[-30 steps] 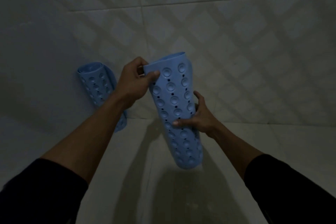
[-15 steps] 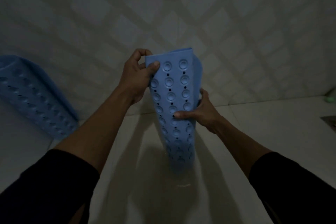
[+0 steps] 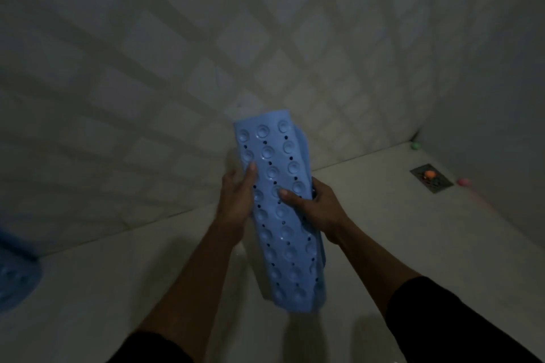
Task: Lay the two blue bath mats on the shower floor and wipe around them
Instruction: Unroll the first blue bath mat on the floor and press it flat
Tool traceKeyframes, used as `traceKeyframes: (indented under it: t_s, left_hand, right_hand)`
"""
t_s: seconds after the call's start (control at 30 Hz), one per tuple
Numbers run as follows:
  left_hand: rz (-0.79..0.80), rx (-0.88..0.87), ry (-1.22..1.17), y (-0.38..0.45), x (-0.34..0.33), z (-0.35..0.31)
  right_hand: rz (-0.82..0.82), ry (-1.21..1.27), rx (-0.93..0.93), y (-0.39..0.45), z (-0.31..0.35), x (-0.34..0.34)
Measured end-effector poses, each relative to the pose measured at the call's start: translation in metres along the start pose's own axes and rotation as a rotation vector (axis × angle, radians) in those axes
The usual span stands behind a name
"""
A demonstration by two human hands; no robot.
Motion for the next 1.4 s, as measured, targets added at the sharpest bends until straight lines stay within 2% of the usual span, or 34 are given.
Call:
traceKeyframes:
  t_s: [0.07,0.27,0.43,0.57,0.77,0.97,1.13,1.3,1.4]
  left_hand:
    - [0.132,0.095,0.004,-0.009,-0.023,0.037]
    - [0.297,0.070,0.008,-0.029,-0.093,0.074]
    - [0.202,0.166,0.073,-0.017,-0.151,0.123]
    - [0.109,0.223,0.021,-0.002,-0.194,0.161]
    - [-0.009,0.180,0.037,0.030,-0.248,0.187]
    - [-0.076,0.145,0.074,0.061,-0.271,0.213]
    - [-0.127,0.166,0.095,0.075,-0.291,0.229]
    - [-0.162,0.157,0.160,0.081,-0.310,0.236]
    - [-0.274,0.201,0.186,0.076,-0.304,0.240]
  right_hand:
    - [-0.025,-0.006,-0.004,-0.001,0.006,0.011]
    - [0.025,-0.149,-0.053,0.008,-0.016,0.056]
    - [-0.074,-0.189,-0.156,0.014,-0.077,0.129]
    - [-0.083,-0.224,-0.195,0.023,-0.111,0.178]
    - [-0.040,-0.257,-0.222,0.055,-0.164,0.229]
    - [0.057,-0.218,-0.266,0.080,-0.217,0.248]
    - [0.041,-0.190,-0.306,0.091,-0.245,0.263]
    - [0.092,-0.180,-0.285,0.097,-0.249,0.274]
    - [0.171,-0.225,-0.220,0.095,-0.244,0.269]
Point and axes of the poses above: each hand's wrist, its own y-axis towards the middle knuckle, its own x-axis out of the back of the hand, z = x × y, the point moved 10 cm from there along y, towards the middle knuckle, and after that the axes turned 6 degrees about x, right-handed, at the moved point
